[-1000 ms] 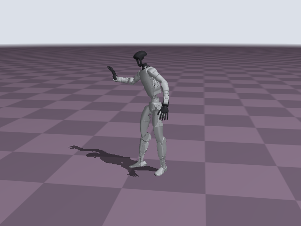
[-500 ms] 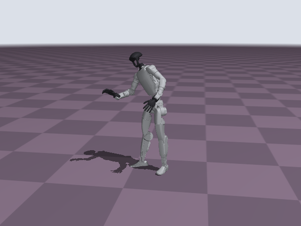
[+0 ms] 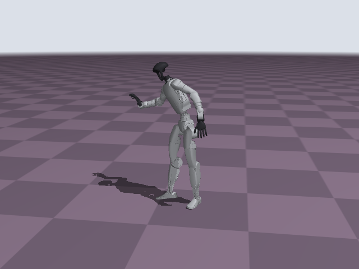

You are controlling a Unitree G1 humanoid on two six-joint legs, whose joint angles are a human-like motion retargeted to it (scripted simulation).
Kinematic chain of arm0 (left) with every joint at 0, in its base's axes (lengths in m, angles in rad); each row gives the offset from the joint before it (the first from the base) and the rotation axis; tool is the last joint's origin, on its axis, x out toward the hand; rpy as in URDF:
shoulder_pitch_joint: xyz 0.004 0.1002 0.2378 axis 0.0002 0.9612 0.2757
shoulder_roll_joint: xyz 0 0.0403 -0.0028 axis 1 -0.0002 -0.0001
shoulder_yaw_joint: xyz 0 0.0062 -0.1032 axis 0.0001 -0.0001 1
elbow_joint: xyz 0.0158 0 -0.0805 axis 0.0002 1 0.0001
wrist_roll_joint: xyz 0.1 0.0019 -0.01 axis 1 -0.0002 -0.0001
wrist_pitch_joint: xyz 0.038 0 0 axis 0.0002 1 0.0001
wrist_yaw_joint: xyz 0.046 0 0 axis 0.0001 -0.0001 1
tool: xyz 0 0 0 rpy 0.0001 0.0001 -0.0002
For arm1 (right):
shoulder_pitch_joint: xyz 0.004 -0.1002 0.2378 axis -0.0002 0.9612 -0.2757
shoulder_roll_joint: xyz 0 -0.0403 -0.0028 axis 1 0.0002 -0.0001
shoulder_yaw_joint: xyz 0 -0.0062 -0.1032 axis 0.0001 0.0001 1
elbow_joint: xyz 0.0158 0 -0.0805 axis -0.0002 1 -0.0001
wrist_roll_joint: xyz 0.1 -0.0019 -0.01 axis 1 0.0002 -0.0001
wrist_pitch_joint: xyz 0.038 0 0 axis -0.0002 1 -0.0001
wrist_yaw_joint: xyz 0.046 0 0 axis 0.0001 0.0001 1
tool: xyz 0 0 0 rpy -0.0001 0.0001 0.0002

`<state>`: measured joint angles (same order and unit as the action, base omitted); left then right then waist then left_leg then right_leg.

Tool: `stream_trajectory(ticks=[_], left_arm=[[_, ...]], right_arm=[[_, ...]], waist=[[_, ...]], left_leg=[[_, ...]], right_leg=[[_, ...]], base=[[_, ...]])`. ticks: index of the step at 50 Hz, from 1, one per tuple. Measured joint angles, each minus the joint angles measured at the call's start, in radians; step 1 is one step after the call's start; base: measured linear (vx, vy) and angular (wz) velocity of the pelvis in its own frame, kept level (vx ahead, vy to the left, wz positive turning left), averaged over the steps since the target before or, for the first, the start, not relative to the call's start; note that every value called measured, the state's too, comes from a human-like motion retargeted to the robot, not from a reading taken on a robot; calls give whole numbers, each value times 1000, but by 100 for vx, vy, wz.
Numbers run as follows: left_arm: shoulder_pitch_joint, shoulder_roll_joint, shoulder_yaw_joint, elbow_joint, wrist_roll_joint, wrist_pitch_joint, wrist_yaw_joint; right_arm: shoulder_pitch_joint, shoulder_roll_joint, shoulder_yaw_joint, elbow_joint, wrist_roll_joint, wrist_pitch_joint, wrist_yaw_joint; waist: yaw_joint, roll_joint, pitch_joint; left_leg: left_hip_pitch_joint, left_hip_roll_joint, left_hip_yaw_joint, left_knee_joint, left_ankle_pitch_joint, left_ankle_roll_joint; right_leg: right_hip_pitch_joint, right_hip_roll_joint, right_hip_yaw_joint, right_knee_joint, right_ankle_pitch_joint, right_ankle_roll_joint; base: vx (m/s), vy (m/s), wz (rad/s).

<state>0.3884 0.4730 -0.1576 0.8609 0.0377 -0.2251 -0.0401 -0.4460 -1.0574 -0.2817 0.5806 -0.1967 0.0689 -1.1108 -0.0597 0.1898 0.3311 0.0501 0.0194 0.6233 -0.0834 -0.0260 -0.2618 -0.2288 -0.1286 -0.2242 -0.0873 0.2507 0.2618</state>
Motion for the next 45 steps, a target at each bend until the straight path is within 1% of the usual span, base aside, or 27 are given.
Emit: stream_trajectory(ticks=[3, 5, 9, 12, 15, 18, 20, 22, 25, 27, 31, 33, 36, 38, 41, 43, 45], left_arm=[[-52, -5, -3, -39, -13, -6, 21], [-93, -16, 1, -75, -50, -15, 61], [-172, -48, 2, -165, -159, -47, 145], [-218, -61, -11, -239, -216, -73, 161], [-242, -67, -21, -306, -253, -87, 128], [-238, -67, -19, -343, -286, -87, 91], [-224, -64, -15, -346, -295, -80, 78], [-202, -55, -10, -332, -279, -72, 76], [-161, -37, -2, -292, -218, -57, 80], [-132, -27, 3, -258, -171, -46, 82], [-69, -22, 33, -183, -127, -23, 88], [-42, -25, 54, -147, -123, -14, 92], [-17, -34, 84, -106, -122, -7, 99], [-14, -38, 97, -94, -126, -4, 107], [-32, -38, 93, -102, -147, -2, 125], [-52, -38, 79, -118, -168, -3, 128], [-77, -40, 62, -136, -190, -1, 115]], right_arm=[[-10, 123, 103, -122, -94, 6, 22], [-33, 217, 202, -182, -174, 21, 47], [-108, 408, 461, -234, -369, 57, 116], [-179, 523, 656, -229, -514, 54, 188], [-247, 593, 786, -206, -604, 28, 252], [-277, 590, 802, -188, -581, 17, 254], [-280, 544, 772, -175, -524, 15, 243], [-271, 459, 726, -156, -447, 9, 236], [-236, 297, 639, -116, -305, -7, 215], [-189, 182, 550, -83, -170, -31, 174], [-76, -6, 294, 6, 58, -59, 67], [-12, -92, 149, 60, 105, -49, 33], [114, -196, -56, 135, 111, -23, 17], [218, -234, -174, 166, 110, -15, 13], [377, -223, -301, 169, 113, -14, 5], [451, -183, -337, 146, 109, -17, 4], [496, -125, -340, 105, 95, -23, 15]], waist=[[40, 28, 0], [75, 46, -1], [145, 77, -2], [188, 94, -3], [209, 105, -2], [206, 103, -1], [194, 95, -1], [176, 82, -3], [144, 60, -7], [122, 49, -10], [75, 25, -21], [52, 15, -24], [18, -1, -20], [0, -12, -10], [-11, -27, 10], [-6, -32, 18], [8, -32, 22]], left_leg=[[15, 7, 3, 2, -4, 0], [25, 12, 5, 3, -7, 0], [43, 23, 10, 4, -10, 0], [48, 30, 11, 3, -8, 0], [47, 37, 6, 2, -4, 0], [42, 42, -4, -2, 2, 0], [38, 46, -11, -3, 4, 0], [33, 49, -18, -4, 5, 0], [28, 55, -26, -4, 6, 0], [28, 60, -29, -4, 6, 0], [27, 72, -32, -4, 6, 0], [28, 79, -33, -4, 6, 0], [32, 92, -39, 0, 9, 0], [33, 101, -45, 7, 10, 0], [34, 112, -55, 18, 15, 1], [33, 116, -55, 24, 20, 1], [32, 117, -49, 30, 24, 1]], right_leg=[[13, 4, 6, 0, -8, 0], [22, 6, 12, 0, -14, 0], [35, 11, 21, 0, -24, 0], [40, 16, 21, 0, -29, 0], [42, 21, 13, 0, -33, 0], [41, 24, 0, 0, -37, 0], [41, 25, -10, 2, -40, 0], [39, 26, -19, 5, -45, 0], [36, 29, -31, 11, -53, 0], [38, 32, -37, 13, -61, 0], [39, 40, -46, 19, -80, 0], [40, 43, -49, 23, -91, 0], [43, 48, -55, 34, -108, 0], [47, 50, -60, 42, -119, 0], [53, 51, -68, 53, -132, 0], [54, 51, -72, 59, -139, 0], [55, 48, -75, 64, -144, 0]], base=[[7, -8, -4], [8, -9, -6], [8, -10, -5], [4, -11, 2], [2, -11, 13], [2, -8, 22], [3, -6, 25], [4, -4, 23], [5, -4, 17], [7, -4, 10], [9, -5, 4], [12, -6, 3], [12, -7, 5], [10, -9, 9], [8, -10, 11], [5, -9, 10], [3, -7, 11]])
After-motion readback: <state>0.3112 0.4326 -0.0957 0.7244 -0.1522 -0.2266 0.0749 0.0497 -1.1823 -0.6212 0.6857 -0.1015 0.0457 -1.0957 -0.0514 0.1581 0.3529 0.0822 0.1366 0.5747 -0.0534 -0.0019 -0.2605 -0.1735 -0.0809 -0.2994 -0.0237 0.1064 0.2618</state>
